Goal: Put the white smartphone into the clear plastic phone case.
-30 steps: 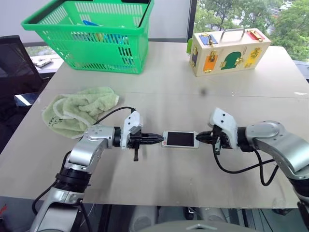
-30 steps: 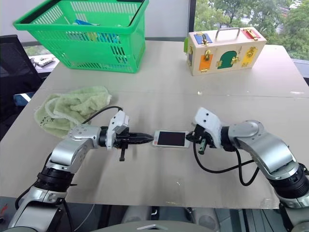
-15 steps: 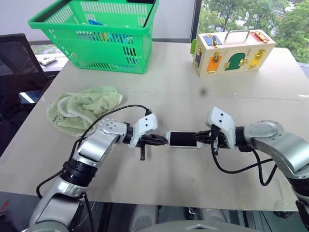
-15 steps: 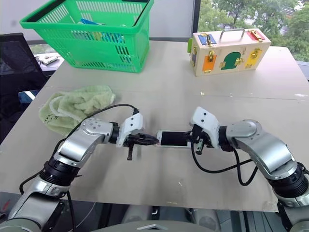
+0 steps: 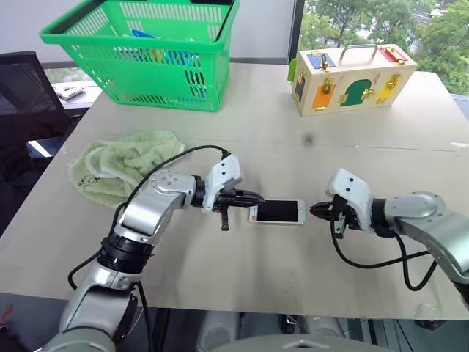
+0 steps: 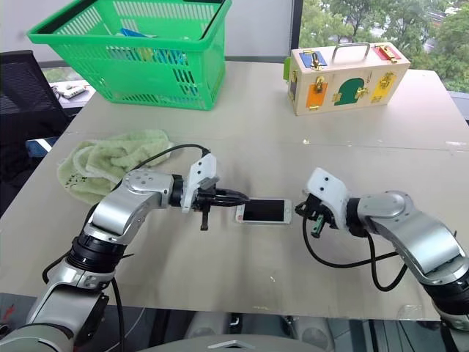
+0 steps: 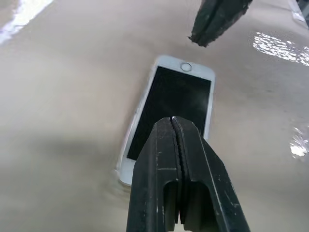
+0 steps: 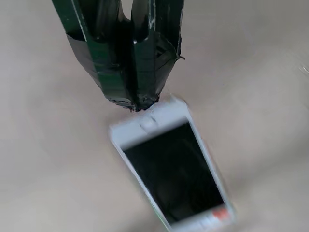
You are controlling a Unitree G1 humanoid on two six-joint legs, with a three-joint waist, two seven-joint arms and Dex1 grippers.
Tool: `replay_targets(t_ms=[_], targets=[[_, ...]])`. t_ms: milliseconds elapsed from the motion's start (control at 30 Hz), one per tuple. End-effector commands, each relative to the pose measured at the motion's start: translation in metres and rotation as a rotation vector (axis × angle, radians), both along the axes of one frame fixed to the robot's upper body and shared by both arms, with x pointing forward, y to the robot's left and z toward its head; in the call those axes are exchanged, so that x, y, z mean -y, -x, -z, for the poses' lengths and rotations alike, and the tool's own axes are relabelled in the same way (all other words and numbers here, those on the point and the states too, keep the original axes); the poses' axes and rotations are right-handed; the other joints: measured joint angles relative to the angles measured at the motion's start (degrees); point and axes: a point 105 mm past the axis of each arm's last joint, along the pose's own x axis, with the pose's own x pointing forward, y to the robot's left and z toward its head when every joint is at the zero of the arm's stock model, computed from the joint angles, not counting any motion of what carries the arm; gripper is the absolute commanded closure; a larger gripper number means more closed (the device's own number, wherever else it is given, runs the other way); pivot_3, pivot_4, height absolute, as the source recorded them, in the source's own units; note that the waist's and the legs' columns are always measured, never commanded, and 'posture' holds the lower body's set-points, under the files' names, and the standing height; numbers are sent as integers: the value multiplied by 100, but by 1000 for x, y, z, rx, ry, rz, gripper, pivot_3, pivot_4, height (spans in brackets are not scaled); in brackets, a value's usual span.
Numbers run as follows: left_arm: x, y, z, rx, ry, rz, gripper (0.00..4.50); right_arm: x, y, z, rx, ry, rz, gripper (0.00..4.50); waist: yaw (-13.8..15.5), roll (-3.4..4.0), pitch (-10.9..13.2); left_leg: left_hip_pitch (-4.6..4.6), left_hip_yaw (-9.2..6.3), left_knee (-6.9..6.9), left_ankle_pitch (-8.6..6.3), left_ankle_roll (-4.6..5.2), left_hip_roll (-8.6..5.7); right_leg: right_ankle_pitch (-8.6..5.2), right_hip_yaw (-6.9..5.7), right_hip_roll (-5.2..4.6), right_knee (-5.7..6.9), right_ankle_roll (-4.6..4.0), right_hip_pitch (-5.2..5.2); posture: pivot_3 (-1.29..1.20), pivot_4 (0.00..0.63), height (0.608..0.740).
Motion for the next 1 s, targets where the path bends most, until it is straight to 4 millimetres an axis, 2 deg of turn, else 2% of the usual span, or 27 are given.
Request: replay_targets(t_ms=[33,200,333,433,600,833,1000], targets=[[-16,-9,-2,35,-10,-70,4500,-8,0,1,14,-9,-39,4470,-1,0,0,-1,0,0,0,0,0,0,1,0,0,0,0,0,150,740],[-46,-1,17,-5,-110,-96,4500,-13,-2,5,8,-19,-53,4470,-20,1,1,0,-4,-3,0,0,5,0,5,5,1,-1,-3,0,150,740],[-53,-1,33,-20,-173,-121,4500,-16,-3,7,6,-11,-73,4470,32,1,1,-1,0,0,0,0,3,0,-1,0,0,-1,-2,0,150,740],[-51,0,41,-21,-184,-115,4500,-19,-3,7,4,-7,-96,4470,25,1,1,-2,6,4,0,0,-1,0,2,-6,-1,-1,-1,0,150,740],[-35,-1,49,-21,-168,-91,4500,-31,-4,12,1,24,-159,4470,52,7,-3,2,10,8,0,0,-4,5,6,-8,0,8,2,0,150,740],[-27,0,51,-16,-150,-62,4500,-49,-8,14,19,42,-247,4470,103,12,-7,3,0,31,2,1,-18,6,15,-11,-1,10,21,0,150,740],[-20,3,52,-14,-129,-34,4500,-51,-10,12,45,37,-262,4470,98,13,-9,6,3,36,2,1,-19,9,20,-11,1,13,22,0,150,740]])
